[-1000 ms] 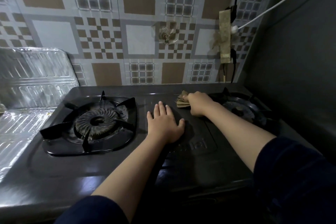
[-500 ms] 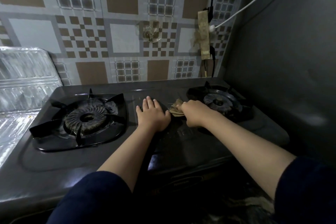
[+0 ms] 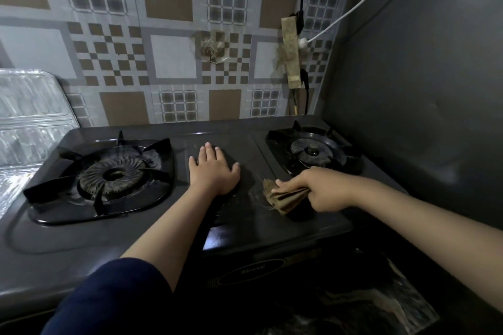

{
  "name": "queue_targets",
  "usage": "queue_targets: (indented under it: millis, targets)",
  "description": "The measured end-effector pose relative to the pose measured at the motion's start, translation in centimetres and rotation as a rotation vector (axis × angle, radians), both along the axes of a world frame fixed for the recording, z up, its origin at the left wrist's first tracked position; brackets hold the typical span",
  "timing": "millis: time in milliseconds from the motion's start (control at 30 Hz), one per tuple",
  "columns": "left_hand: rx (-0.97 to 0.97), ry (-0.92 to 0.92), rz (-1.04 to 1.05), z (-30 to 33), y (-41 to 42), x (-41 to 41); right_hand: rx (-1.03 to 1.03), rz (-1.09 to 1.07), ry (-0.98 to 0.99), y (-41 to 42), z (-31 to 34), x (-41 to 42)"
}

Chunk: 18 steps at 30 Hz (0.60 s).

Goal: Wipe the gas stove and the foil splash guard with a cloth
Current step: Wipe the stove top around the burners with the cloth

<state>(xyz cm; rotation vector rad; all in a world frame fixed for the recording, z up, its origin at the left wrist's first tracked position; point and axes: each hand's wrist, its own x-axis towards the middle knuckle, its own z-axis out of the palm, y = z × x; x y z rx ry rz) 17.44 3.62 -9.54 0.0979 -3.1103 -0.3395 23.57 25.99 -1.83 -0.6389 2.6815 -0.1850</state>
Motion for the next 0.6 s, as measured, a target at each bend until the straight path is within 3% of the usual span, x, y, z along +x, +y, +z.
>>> queue_targets:
  millis: [167, 367, 600]
  targets:
    - [-0.039, 0.002, 0.011, -0.3, 0.1, 0.0, -0.025, 0.086, -0.248, 1.9, 4.5, -4.9]
    - [-0.082, 0.004, 0.016, -0.1, 0.1, -0.2, -0.283, 0.072, -0.111, 2.3, 8.4, -12.7]
    - [-0.101, -0.020, 0.047, 0.1, 0.3, -0.4, -0.194, 0.177, 0.132, -1.8, 5.9, -20.8]
